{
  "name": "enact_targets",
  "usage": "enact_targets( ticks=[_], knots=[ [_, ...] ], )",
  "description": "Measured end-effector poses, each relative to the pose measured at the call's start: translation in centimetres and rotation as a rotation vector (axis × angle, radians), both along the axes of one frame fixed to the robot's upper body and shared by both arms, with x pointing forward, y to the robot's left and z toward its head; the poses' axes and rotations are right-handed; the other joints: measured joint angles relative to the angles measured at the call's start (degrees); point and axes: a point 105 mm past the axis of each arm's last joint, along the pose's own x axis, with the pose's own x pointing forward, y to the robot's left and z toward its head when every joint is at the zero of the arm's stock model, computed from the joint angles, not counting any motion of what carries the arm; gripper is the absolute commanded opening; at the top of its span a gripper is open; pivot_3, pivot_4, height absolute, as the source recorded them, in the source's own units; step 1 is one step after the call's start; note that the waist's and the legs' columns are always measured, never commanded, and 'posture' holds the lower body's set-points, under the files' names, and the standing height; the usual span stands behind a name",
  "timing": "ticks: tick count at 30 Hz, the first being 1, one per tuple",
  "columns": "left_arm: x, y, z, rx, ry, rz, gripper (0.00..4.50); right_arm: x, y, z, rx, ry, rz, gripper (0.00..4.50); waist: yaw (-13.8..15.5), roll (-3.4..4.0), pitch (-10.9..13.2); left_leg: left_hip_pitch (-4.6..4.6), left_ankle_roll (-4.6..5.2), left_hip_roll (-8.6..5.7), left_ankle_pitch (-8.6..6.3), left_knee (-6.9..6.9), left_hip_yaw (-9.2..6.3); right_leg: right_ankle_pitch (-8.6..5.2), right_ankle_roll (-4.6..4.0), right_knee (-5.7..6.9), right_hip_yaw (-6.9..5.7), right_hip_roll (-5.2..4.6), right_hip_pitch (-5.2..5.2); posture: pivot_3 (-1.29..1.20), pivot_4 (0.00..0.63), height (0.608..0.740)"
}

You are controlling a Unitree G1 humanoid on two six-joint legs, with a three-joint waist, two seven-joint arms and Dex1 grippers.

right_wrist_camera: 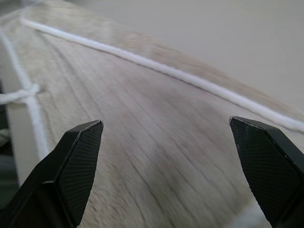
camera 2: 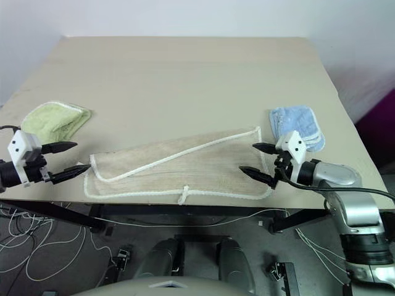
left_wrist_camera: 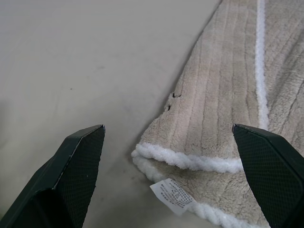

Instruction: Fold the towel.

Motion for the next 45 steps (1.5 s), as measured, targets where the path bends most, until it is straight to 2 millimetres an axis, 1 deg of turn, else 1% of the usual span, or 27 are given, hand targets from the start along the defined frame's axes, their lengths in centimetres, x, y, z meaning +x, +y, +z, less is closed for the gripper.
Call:
enact_targets(
  ticks=[3, 9, 11, 14, 18, 20, 23, 27, 29, 31, 34, 36, 38, 41, 45],
  knots=[
    [0.3, -0.2, 0.0, -0.011, -0.008, 0.002, 4.5, -0.1, -0.5, 0.0, -0.003, -0.005, -0.037, 4.48, -0.07, 0.0, 0.0, 0.01, 0.0, 0.01, 0.0, 0.0, 0.0, 0.0, 0.0, 0.01, 0.0, 0.01, -0.01, 0.0, 0.15, 0.74],
    [0.7, -1.1, -0.8, -0.009, 0.005, -0.026, 4.5, -0.2, -0.3, 0.4, 0.0, -0.021, -0.043, 4.48, -0.05, 0.0, 0.0, 0.0, 0.0, 0.0, 0.0, 0.0, 0.0, 0.0, 0.0, 0.01, 0.0, 0.01, 0.0, 0.0, 0.15, 0.74],
    [1.0, -1.1, -0.6, -0.002, -0.006, -0.03, 4.5, -0.1, -0.2, 0.5, 0.0, -0.026, -0.046, 4.48, -0.03, 0.0, 0.0, 0.0, 0.0, 0.0, 0.0, 0.0, 0.0, 0.0, 0.0, 0.01, 0.0, 0.01, 0.0, 0.0, 0.15, 0.74],
    [1.3, -1.4, -0.3, 0.029, -0.029, -0.053, 4.5, 0.1, -0.1, 1.0, -0.001, -0.045, -0.041, 4.48, -0.03, 0.0, 0.0, 0.0, 0.0, 0.0, 0.0, 0.01, 0.01, 0.0, 0.0, 0.0, 0.0, 0.0, 0.01, 0.0, 0.15, 0.74],
    [1.1, -2.0, -0.7, 0.075, -0.032, -0.102, 4.5, 0.2, -0.3, 0.9, -0.001, -0.043, -0.047, 4.48, -0.04, 0.0, 0.0, 0.0, 0.0, 0.0, 0.0, 0.01, 0.01, 0.0, 0.0, 0.0, 0.0, 0.01, 0.01, 0.0, 0.15, 0.74],
    [1.1, -2.2, -0.5, 0.098, -0.043, -0.123, 4.5, 0.5, 0.0, 1.0, 0.002, -0.051, -0.044, 4.48, -0.07, 0.0, 0.0, 0.0, 0.0, 0.0, 0.0, 0.01, 0.01, 0.0, 0.0, 0.0, 0.0, 0.01, 0.0, 0.0, 0.15, 0.74],
    [1.0, -2.8, 0.2, 0.175, -0.071, -0.192, 4.5, 1.0, 0.7, 1.1, 0.011, -0.067, -0.029, 4.48, -0.13, 0.0, 0.0, 0.0, 0.0, 0.0, 0.0, 0.01, 0.01, 0.0, 0.0, 0.01, 0.01, 0.01, -0.01, 0.0, 0.15, 0.74],
    [0.4, -2.8, 1.5, 0.27, -0.088, -0.26, 4.5, 1.3, 1.1, 0.8, 0.015, -0.068, -0.034, 4.48, -0.1, 0.03, 0.01, 0.0, 0.0, 0.0, 0.0, 0.0, 0.02, 0.0, 0.0, 0.01, 0.01, 0.01, -0.01, 0.0, 0.15, 0.74],
    [-0.1, -2.8, 1.1, 0.337, -0.069, -0.317, 4.5, 1.4, 1.1, 0.7, 0.013, -0.068, -0.037, 4.48, -0.1, 0.02, 0.01, 0.0, 0.0, 0.0, 0.0, 0.0, 0.02, 0.0, 0.0, 0.0, 0.01, 0.01, 0.0, 0.0, 0.15, 0.74],
    [-0.9, -3.0, -0.1, 0.402, -0.028, -0.389, 4.5, 1.4, 1.3, 0.5, 0.012, -0.065, -0.036, 4.48, -0.1, 0.04, 0.02, 0.0, 0.0, 0.0, 0.0, 0.0, 0.03, 0.0, 0.0, 0.0, 0.01, 0.01, -0.01, 0.0, 0.15, 0.74],
    [-1.3, -3.4, -1.2, 0.426, 0.012, -0.452, 3.9, 1.4, 1.4, 0.4, 0.011, -0.067, -0.034, 4.5, -0.05, 0.03, 0.02, 0.0, 0.0, 0.0, 0.0, 0.0, 0.03, 0.0, 0.0, 0.0, 0.01, 0.01, 0.0, 0.0, 0.15, 0.74],
    [-1.2, -3.5, -1.6, 0.448, 0.029, -0.481, 3.22, 1.5, 1.4, 0.3, 0.01, -0.067, -0.039, 4.5, 0.01, 0.03, 0.02, 0.0, 0.01, 0.0, 0.0, 0.02, 0.03, 0.0, 0.0, 0.0, 0.0, 0.02, 0.01, 0.0, 0.15, 0.74],
    [-0.9, -3.7, -1.6, 0.474, 0.022, -0.504, 2.6, 1.5, 1.4, 0.2, 0.01, -0.066, -0.045, 4.5, -0.02, 0.02, 0.01, -0.01, 0.01, -0.01, 0.0, 0.02, 0.03, 0.0, 0.0, 0.01, -0.01, 0.03, 0.01, 0.0, 0.15, 0.74],
    [-0.4, -3.9, -1.5, 0.494, 0.014, -0.527, 2.6, 1.3, 1.3, -0.2, 0.01, -0.056, -0.057, 4.5, -0.08, 0.03, 0.01, 0.0, 0.01, -0.01, 0.0, 0.02, 0.03, 0.0, 0.01, 0.03, -0.01, 0.06, 0.0, 0.0, 0.15, 0.74],
    [0.1, -4.4, -2.0, 0.497, 0.013, -0.555, 2.6, 1.0, 1.2, -0.8, 0.013, -0.041, -0.073, 4.5, -0.13, 0.02, 0.01, -0.01, 0.02, -0.01, 0.0, 0.06, 0.04, 0.0, 0.01, 0.06, -0.01, 0.14, 0.0, 0.0, 0.15, 0.74]
  ],
)
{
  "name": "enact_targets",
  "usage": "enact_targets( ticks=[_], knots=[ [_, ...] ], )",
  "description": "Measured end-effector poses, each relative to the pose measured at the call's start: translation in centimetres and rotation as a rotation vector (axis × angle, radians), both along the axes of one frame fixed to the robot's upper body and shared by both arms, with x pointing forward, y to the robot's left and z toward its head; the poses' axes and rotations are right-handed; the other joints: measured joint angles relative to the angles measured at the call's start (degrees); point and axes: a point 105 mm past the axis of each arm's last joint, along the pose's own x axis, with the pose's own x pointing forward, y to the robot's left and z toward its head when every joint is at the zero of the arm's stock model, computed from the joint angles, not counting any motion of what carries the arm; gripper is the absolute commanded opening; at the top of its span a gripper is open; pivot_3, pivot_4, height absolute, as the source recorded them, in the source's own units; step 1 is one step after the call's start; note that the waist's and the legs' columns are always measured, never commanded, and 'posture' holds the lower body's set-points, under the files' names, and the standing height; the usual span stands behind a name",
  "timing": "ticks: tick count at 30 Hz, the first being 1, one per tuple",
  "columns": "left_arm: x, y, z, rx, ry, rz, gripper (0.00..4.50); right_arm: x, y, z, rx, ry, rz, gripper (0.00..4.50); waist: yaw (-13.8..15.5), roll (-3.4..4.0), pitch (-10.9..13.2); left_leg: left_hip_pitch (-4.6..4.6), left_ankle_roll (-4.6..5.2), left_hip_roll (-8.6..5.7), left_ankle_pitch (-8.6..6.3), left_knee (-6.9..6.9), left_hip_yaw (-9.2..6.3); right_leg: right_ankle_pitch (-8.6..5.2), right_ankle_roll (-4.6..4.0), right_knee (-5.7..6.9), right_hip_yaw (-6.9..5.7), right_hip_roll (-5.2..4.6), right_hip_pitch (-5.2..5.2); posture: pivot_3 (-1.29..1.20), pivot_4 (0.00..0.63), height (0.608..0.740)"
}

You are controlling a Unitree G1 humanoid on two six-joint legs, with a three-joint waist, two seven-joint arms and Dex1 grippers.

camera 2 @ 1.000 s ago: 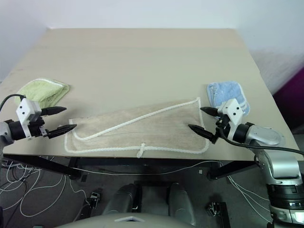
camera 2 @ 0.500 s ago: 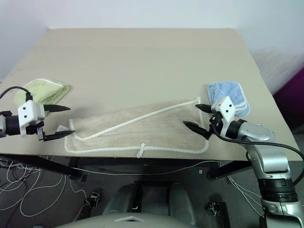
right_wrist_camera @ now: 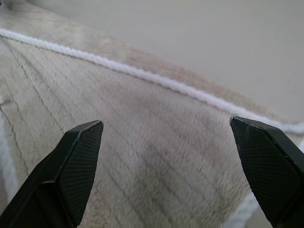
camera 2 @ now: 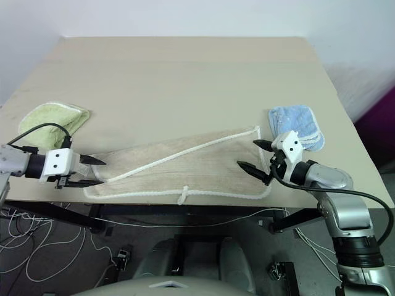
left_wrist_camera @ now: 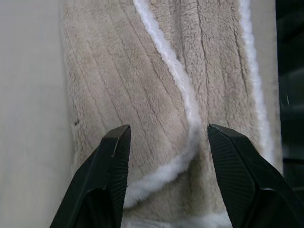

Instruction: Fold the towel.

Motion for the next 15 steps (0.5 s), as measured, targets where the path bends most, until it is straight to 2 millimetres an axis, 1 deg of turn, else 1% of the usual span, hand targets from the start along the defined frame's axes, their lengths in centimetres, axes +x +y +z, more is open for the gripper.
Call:
enact_targets(
  ticks=[6, 10, 15],
  knots=[
    [-0.3, 0.1, -1.2, 0.03, 0.064, -0.037, 2.6, -0.2, 0.1, -0.2, 0.001, -0.003, -0.014, 4.5, -0.1, 0.0, 0.0, 0.0, 0.01, 0.0, 0.0, 0.02, 0.0, 0.0, 0.01, 0.02, -0.01, 0.05, 0.0, 0.0, 0.15, 0.74],
    [0.2, 0.1, -0.8, 0.051, 0.055, -0.048, 2.6, -0.2, 0.1, -0.2, 0.005, -0.006, -0.022, 4.5, 0.03, 0.0, 0.0, 0.0, 0.03, -0.01, -0.01, 0.08, 0.0, 0.0, 0.01, 0.03, -0.02, 0.06, 0.04, 0.0, 0.15, 0.74],
    [0.4, -0.3, -1.5, 0.053, 0.063, -0.066, 2.6, -0.2, 0.1, -0.2, 0.006, -0.006, -0.03, 4.5, -0.01, 0.0, 0.0, 0.0, 0.04, -0.01, -0.02, 0.1, -0.01, -0.01, 0.01, 0.04, -0.02, 0.08, 0.04, 0.0, 0.15, 0.74]
  ],
)
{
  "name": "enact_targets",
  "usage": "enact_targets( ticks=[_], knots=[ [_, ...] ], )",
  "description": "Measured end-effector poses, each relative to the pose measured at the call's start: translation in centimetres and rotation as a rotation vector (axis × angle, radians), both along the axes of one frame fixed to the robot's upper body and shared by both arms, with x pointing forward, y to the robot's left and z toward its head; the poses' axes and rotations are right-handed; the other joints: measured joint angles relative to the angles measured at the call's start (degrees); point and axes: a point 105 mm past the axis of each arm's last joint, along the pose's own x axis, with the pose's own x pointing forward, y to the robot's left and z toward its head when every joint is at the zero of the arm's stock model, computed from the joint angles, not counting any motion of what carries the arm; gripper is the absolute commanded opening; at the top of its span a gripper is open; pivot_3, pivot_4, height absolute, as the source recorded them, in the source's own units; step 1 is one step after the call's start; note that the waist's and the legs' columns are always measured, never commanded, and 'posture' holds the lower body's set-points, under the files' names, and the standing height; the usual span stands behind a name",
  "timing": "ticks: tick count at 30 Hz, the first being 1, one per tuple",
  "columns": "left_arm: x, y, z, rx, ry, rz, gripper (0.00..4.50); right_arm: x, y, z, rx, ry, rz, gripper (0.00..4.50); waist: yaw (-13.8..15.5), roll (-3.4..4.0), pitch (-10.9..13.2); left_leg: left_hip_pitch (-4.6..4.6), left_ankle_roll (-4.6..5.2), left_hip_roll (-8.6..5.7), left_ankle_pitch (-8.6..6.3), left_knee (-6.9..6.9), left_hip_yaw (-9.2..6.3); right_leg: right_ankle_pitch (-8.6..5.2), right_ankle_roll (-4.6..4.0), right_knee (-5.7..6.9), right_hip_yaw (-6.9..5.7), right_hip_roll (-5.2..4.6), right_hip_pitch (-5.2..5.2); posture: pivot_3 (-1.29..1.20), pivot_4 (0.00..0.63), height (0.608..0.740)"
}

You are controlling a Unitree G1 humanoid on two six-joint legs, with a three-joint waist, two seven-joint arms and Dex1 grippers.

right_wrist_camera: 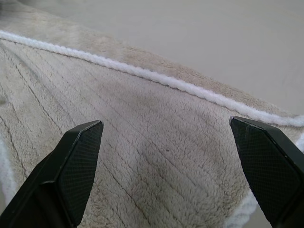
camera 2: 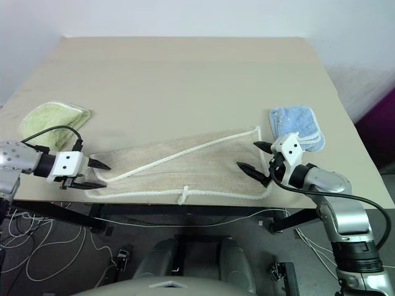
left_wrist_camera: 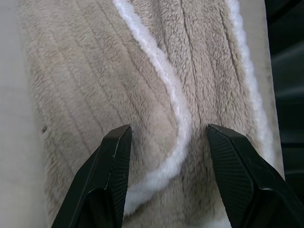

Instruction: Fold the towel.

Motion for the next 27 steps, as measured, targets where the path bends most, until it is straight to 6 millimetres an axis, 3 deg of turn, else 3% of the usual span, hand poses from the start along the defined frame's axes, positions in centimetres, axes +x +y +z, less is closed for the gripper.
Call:
enact_targets(
  ticks=[3, 9, 20, 27],
  knots=[
    [0.1, 0.1, 0.0, 0.01, -0.011, -0.004, 1.98, 0.0, 0.0, -0.1, 0.0, 0.002, -0.003, 4.5, -0.01, 0.0, 0.0, 0.0, 0.0, 0.0, 0.0, 0.0, 0.0, 0.0, 0.0, 0.0, 0.0, 0.0, 0.0, 0.0, 0.15, 0.74],
    [0.1, 0.3, -0.1, 0.015, -0.021, 0.0, 0.04, 0.0, -0.1, -0.1, 0.0, 0.002, -0.006, 4.5, -0.03, 0.0, 0.0, 0.0, 0.0, 0.0, 0.0, 0.01, 0.0, 0.0, 0.0, 0.01, 0.0, 0.0, 0.0, 0.0, 0.15, 0.74],
    [0.4, 0.0, 0.4, -0.043, -0.002, 0.049, 0.04, -0.1, 0.1, -0.1, 0.007, -0.005, 0.002, 4.5, -0.02, 0.0, 0.0, 0.0, 0.0, 0.0, 0.0, 0.02, 0.0, 0.0, 0.0, 0.02, 0.0, 0.0, 0.0, 0.0, 0.15, 0.74],
    [1.2, -0.8, 3.1, -0.234, 0.006, 0.148, 0.04, -0.1, 0.2, 0.1, 0.007, -0.016, 0.011, 4.5, -0.09, 0.0, 0.0, 0.0, 0.01, 0.0, 0.0, 0.03, 0.0, 0.0, 0.01, 0.03, 0.0, 0.0, 0.0, 0.0, 0.15, 0.74]
  ],
)
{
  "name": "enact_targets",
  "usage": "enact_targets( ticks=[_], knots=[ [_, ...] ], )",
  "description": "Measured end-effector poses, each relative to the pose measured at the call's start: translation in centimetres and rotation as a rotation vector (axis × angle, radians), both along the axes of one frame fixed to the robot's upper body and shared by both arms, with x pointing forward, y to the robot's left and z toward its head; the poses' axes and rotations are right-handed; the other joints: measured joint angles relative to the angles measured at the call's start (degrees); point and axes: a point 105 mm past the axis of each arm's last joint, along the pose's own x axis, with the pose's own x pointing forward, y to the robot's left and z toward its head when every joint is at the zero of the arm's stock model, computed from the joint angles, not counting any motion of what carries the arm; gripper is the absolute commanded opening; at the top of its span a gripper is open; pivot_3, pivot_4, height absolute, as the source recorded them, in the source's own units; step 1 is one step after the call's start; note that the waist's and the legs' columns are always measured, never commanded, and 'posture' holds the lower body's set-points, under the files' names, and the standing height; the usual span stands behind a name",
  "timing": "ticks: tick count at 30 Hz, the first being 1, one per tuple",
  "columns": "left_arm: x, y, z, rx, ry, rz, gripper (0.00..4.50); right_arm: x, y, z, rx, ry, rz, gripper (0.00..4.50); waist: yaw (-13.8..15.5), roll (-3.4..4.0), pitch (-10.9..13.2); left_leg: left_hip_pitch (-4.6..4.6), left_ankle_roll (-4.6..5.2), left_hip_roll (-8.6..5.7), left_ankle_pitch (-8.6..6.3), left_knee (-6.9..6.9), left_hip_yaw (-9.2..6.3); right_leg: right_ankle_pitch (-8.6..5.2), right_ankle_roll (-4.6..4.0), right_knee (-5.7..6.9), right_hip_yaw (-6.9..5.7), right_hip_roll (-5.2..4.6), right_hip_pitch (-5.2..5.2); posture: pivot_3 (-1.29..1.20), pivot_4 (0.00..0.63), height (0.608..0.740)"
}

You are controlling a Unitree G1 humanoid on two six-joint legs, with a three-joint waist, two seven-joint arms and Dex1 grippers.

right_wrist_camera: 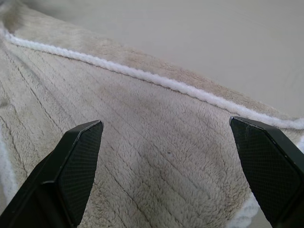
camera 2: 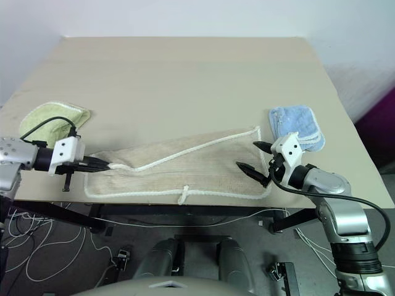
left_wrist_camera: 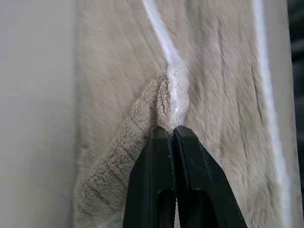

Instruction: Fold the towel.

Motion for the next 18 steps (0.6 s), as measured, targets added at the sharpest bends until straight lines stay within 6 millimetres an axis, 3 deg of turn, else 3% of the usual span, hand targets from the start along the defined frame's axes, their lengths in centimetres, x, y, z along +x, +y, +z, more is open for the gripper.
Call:
enact_targets(
  ticks=[8, 14, 18],
  knots=[
    [0.1, 0.4, 0.2, -0.041, 0.007, 0.059, 0.04, 0.4, 0.1, 0.5, -0.032, -0.037, 0.007, 4.5, 0.0, 0.0, 0.0, 0.0, 0.0, 0.0, 0.0, 0.0, 0.0, 0.0, 0.0, 0.01, 0.0, 0.0, -0.01, 0.0, 0.15, 0.74],
    [0.7, 1.2, 1.3, -0.107, -0.045, 0.139, 0.04, 3.7, -1.1, 4.1, -0.24, -0.223, -0.026, 4.5, -0.06, 0.01, 0.0, 0.01, 0.0, 0.0, 0.0, 0.01, 0.03, 0.0, 0.0, 0.03, 0.01, 0.0, -0.05, 0.0, 0.15, 0.74],
    [0.1, 1.7, -0.1, -0.09, -0.025, 0.169, 0.04, 5.8, -2.4, 3.7, -0.449, -0.274, -0.035, 4.5, -0.09, 0.0, 0.0, 0.01, 0.0, 0.0, 0.0, 0.01, 0.06, 0.0, 0.0, 0.03, 0.02, -0.01, -0.05, 0.0, 0.15, 0.74]
  ],
)
